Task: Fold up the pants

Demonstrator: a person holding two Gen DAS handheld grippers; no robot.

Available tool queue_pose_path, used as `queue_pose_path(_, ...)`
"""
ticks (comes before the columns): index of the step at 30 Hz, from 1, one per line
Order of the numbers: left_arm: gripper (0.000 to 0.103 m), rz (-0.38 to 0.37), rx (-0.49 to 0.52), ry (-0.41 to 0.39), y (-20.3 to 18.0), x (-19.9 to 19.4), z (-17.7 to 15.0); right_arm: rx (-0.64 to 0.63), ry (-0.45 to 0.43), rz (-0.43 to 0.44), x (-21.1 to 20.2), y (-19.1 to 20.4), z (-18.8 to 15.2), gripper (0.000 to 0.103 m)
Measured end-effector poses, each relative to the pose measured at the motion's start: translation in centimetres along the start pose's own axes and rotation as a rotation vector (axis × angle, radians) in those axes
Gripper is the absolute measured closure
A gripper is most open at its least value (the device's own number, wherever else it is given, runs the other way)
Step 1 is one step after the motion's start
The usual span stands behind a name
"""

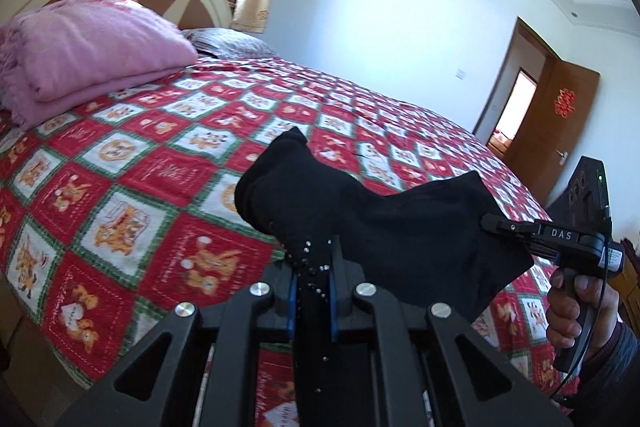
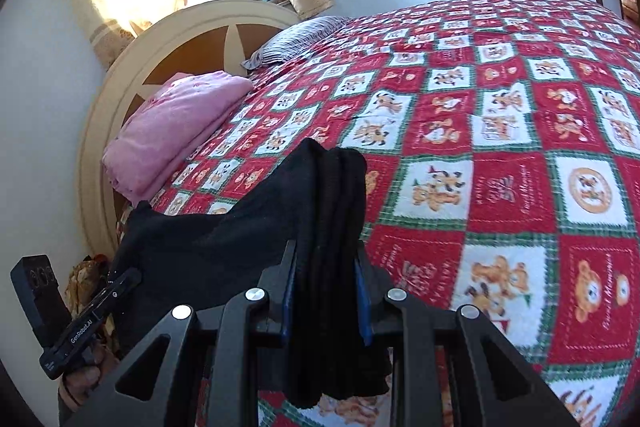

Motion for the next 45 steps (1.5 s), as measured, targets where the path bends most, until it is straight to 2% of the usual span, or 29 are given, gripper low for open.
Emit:
queue_pose_path(5, 0.091, 0.036, -0.026, 0.003, 1.9, 0.3, -0.2, -0.015, 0.022, 0.007, 2.3, 1.1, -0.1, 0.077)
queue_pose_path(10, 0.090, 0.062, -0.054, 0.050, 3.4, 1.6, -1.6, -0.018, 0.055, -0.012, 4.1, 0.9, -0.7, 0.077)
queue_pose_path(12, 0.083, 0.081, -0.054, 0.083, 3.8, 2.3, -2.3, -0.022, 0.091, -0.037, 4.9, 0.3, -1.2, 0.077)
queue_pose_path(14, 0.067, 0.114, -0.058, 0.102, 4.4, 2.7, -3.2, -0.024, 0.122, -0.073, 5.8, -0.4, -1.7, 0.075)
queue_pose_path(15, 0.065, 0.121, -0.057, 0.107, 4.5, 2.8, -3.5, -0.027, 0.134, -0.086, 6.1, -0.8, -1.9, 0.074)
queue_pose_path(17, 0.053, 0.143, -0.050, 0.102, 4.8, 2.6, -3.6, -0.050, 0.128, -0.120, 6.2, -1.2, -2.0, 0.069)
queue_pose_path(19, 0.049, 0.165, -0.037, 0.095, 4.9, 2.1, -3.6, -0.054, 0.116, -0.131, 5.9, -1.4, -2.0, 0.063)
queue_pose_path(23, 0.041, 0.222, -0.003, 0.080, 5.1, 0.9, -3.6, -0.012, 0.055, -0.170, 3.5, -2.9, -1.3, 0.053)
queue_pose_path(27, 0.038, 0.276, 0.008, 0.069, 5.4, -0.4, -3.4, 0.031, 0.021, -0.203, 0.5, -4.5, -1.2, 0.052)
queue_pose_path(30, 0.037, 0.271, 0.023, 0.031, 4.4, -1.8, -2.6, 0.030, 0.004, -0.222, -2.3, -5.2, -1.6, 0.051)
queue_pose_path(33, 0.025, 0.254, 0.048, -0.022, 2.8, -3.1, -1.5, 0.039, -0.022, -0.213, -5.3, -5.1, -2.2, 0.044)
queue_pose_path(37, 0.016, 0.213, 0.095, -0.076, 0.1, -4.6, 0.0, -0.010, -0.065, -0.203, -9.0, -3.6, -2.8, 0.042)
queue_pose_path(39, 0.008, 0.197, 0.105, -0.089, -0.7, -5.1, 0.5, -0.050, -0.091, -0.232, -11.0, -2.6, -2.9, 0.041)
queue_pose_path(42, 0.007, 0.172, 0.110, -0.119, -1.7, -5.9, 1.2, -0.109, -0.128, -0.258, -13.2, -1.1, -2.5, 0.040)
queue_pose_path(45, 0.006, 0.157, 0.112, -0.136, -2.3, -6.4, 1.5, -0.152, -0.163, -0.243, -15.0, 0.4, -2.0, 0.038)
Point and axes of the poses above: each gripper's, at about its wrist camera, not at the fingertips, and x roughly the way its jaws point, y to its left, z to its top, the point moved 4 cm from there along x, roughly the way its jaws point, and after that the axes turned 10 degrees about -y, right-handed, at the moved point
